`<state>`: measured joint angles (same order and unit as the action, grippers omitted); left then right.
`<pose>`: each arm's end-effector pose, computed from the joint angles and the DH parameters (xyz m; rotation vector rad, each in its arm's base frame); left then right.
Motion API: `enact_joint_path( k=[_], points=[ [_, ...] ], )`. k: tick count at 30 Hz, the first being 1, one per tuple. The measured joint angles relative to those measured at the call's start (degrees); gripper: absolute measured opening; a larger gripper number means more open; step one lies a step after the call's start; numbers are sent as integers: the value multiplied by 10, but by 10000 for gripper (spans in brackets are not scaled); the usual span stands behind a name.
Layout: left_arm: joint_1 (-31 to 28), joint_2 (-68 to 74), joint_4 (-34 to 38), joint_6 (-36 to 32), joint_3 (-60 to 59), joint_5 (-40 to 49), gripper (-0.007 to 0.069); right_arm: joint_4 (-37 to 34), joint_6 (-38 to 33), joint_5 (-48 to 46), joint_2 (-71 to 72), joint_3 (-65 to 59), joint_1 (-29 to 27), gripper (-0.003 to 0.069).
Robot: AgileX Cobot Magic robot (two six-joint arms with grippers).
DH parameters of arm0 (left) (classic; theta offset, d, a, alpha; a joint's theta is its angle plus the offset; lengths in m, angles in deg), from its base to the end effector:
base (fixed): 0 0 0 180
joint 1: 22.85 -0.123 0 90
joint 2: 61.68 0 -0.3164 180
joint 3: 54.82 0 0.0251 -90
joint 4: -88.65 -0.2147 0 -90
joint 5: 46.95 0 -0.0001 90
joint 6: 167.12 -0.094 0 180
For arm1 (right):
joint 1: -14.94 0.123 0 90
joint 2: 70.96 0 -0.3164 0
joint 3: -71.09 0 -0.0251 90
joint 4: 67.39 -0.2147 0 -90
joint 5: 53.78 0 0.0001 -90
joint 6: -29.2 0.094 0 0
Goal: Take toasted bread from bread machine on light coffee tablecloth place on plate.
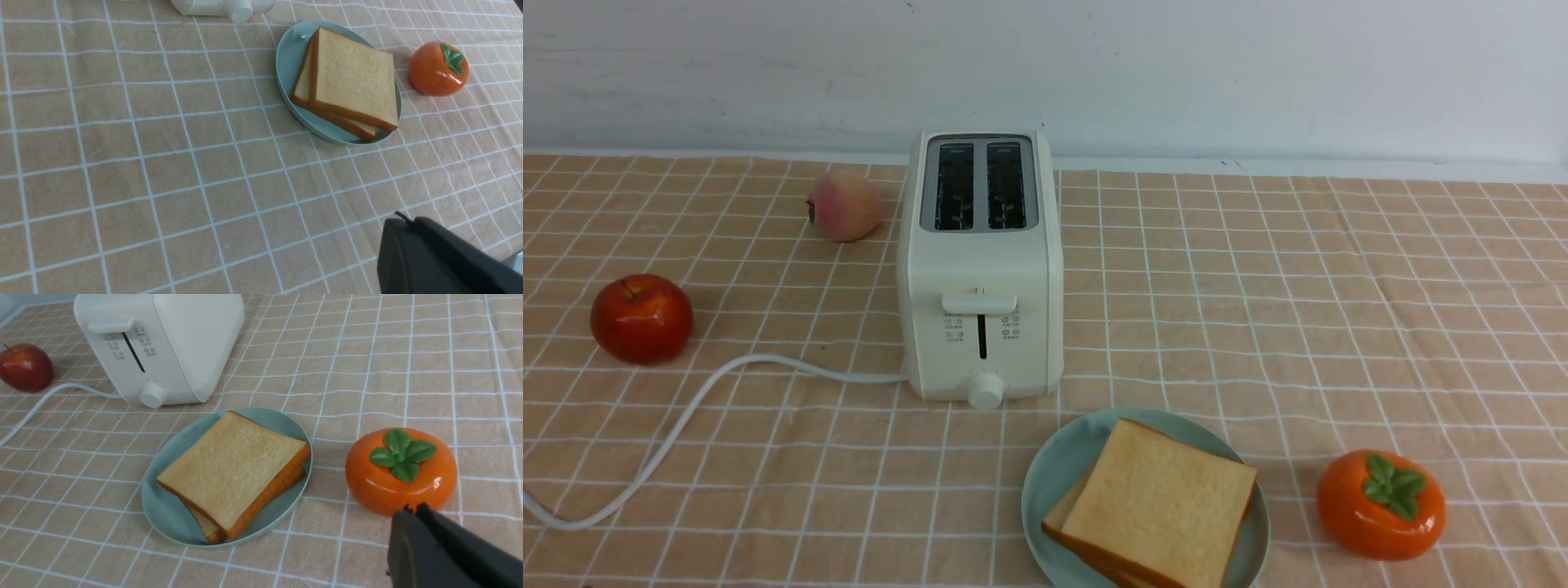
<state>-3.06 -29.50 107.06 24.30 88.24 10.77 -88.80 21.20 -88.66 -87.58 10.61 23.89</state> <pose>-0.0108 -0.0228 0.3388 0.1239 2.2485 -0.6940 -0.0161 0.0174 0.2542 -0.1276 1.9318 0.4213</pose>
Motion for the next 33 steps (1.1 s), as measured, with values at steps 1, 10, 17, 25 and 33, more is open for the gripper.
enact_joint_path(
  k=[1,10,17,25,33],
  points=[
    [0,0,0,0,0,0,-14,0,0,0,0,0,0,-11],
    [0,0,-5,0,0,0,-13,0,0,0,0,0,0,-8],
    [-29,-69,-86,-2,-65,-114,-11,0,0,0,0,0,0,-2],
    [-86,-202,-168,-2,-244,-314,-4,0,0,-4,0,0,0,1],
    [-131,-258,-172,55,-420,-329,0,0,0,-5,0,0,0,12]
  ],
)
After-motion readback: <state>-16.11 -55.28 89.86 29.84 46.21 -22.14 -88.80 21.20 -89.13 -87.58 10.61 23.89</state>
